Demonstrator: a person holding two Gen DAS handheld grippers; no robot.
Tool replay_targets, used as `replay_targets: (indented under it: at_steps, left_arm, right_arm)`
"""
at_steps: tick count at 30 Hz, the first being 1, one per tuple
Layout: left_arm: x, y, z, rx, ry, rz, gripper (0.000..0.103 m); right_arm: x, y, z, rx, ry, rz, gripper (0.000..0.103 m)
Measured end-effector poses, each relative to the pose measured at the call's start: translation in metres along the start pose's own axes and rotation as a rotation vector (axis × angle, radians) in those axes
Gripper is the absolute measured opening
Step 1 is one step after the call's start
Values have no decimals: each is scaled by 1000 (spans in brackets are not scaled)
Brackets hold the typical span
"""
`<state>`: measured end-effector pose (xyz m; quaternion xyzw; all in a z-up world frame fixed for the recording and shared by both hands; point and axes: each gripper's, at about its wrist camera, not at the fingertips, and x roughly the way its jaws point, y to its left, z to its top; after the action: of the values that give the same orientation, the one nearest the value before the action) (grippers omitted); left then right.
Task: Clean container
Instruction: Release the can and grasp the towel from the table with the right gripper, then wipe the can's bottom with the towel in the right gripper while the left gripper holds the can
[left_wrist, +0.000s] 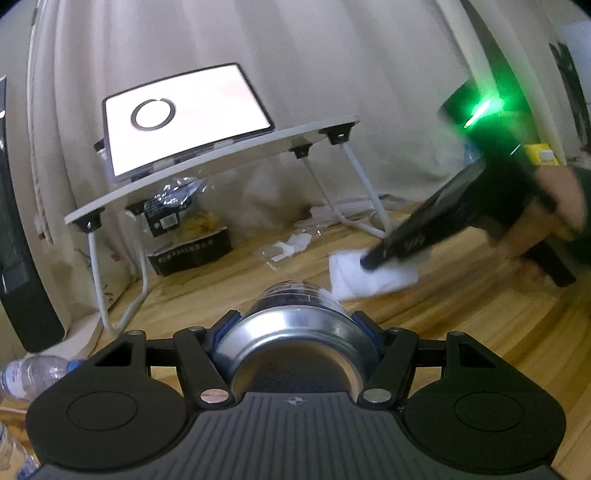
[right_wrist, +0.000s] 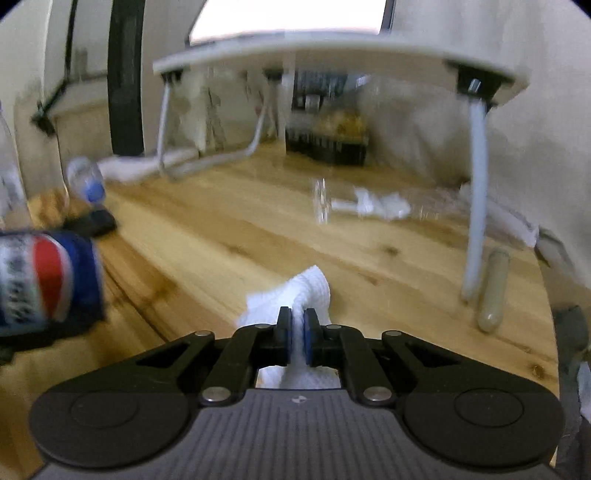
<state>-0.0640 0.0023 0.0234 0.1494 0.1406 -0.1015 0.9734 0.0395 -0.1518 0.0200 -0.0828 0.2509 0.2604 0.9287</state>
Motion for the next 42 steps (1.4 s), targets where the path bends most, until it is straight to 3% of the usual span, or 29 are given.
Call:
replay_targets:
  at_steps: [2,6,11,13,17,20,24,27,32,34,40,42]
  left_arm:
    - [1,4,0,-21,6,2,67]
    - [0,5,-1,-30,8,7,67]
    - [-3,1,-1,-4,-8,19,67]
    - [-5,-1,-1,8,-17,17,67]
    - [-6,0,-1,6,-29,25,67]
    - [-6,4,-2,-19,-29,27,67]
    - [-6,5,-2,-24,-32,23,67]
    - [-10,-2,-2,13,-58,19,67]
    - [-12,-6,-2,32,-67,31,67]
    - [-11,-5,-2,27,-63,37,67]
    - [-10,1,-3,-7,-53,31,67]
    - [-12,0,-3,0,-69,27,67]
  right_arm:
    - [-18,3,7,46,-56,46,10]
    - [-56,13,20,171,-142,264,10]
    - [-63,29,18,278,-135,475,10]
    - [-57,33,14,307,-119,520,10]
    - [-47,42,12,303,-95,516,10]
    - [-48,46,13,319,-95,555,11]
    - [-62,64,16,250,-104,612,11]
    - [-60,67,21,226,-121,579,11]
    - [-44,50,21,249,-159,444,11]
    - [-41,46,15,282,-168,443,11]
    - [-56,49,-5,372,-155,602,11]
    - [-60,50,-6,350,-162,597,11]
